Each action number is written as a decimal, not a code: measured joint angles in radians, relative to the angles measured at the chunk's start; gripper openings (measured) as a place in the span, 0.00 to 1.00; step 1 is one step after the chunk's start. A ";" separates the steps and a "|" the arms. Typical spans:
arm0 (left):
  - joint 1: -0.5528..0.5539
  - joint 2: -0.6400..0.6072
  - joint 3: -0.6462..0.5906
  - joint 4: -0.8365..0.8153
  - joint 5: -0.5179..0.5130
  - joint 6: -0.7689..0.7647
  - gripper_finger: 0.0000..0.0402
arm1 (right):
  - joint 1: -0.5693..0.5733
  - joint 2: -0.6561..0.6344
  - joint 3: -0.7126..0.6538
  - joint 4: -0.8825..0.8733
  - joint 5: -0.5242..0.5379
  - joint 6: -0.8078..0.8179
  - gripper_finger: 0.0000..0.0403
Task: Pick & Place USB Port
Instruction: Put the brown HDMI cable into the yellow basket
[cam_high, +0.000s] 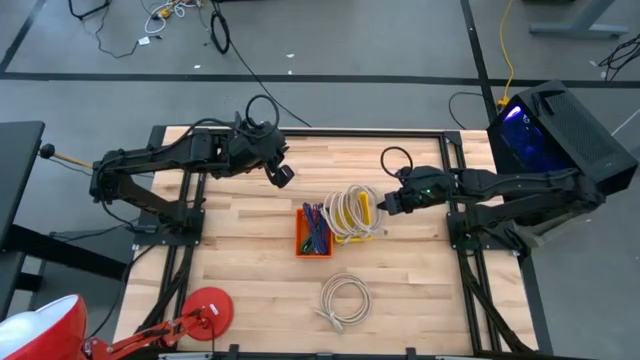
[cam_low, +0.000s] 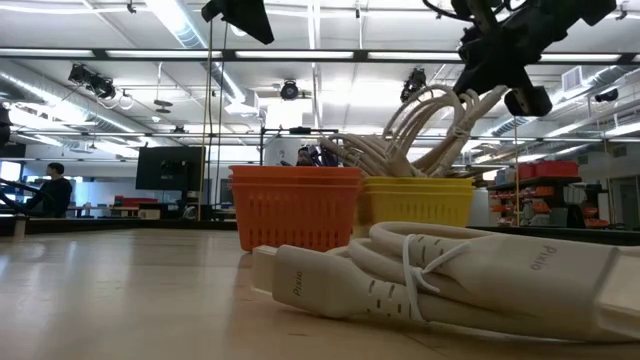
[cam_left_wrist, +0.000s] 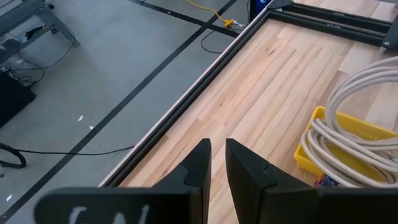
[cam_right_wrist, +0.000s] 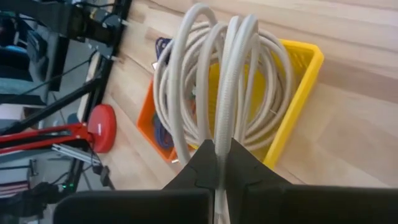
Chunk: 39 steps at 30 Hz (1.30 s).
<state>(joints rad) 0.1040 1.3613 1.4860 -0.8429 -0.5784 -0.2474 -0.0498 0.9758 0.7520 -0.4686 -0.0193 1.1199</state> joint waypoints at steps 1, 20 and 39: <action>0.000 0.000 0.000 0.000 0.000 0.000 0.13 | 0.000 0.004 0.000 -0.008 -0.004 -0.001 0.01; 0.000 0.000 0.000 0.000 -0.004 0.000 0.13 | 0.001 0.034 0.000 0.087 -0.059 -0.062 0.03; 0.006 0.000 0.000 0.000 -0.004 0.000 0.13 | -0.006 0.033 0.000 0.109 -0.085 -0.095 0.05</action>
<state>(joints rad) 0.1097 1.3613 1.4860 -0.8431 -0.5823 -0.2478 -0.0559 1.0084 0.7517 -0.3600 -0.1042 1.0251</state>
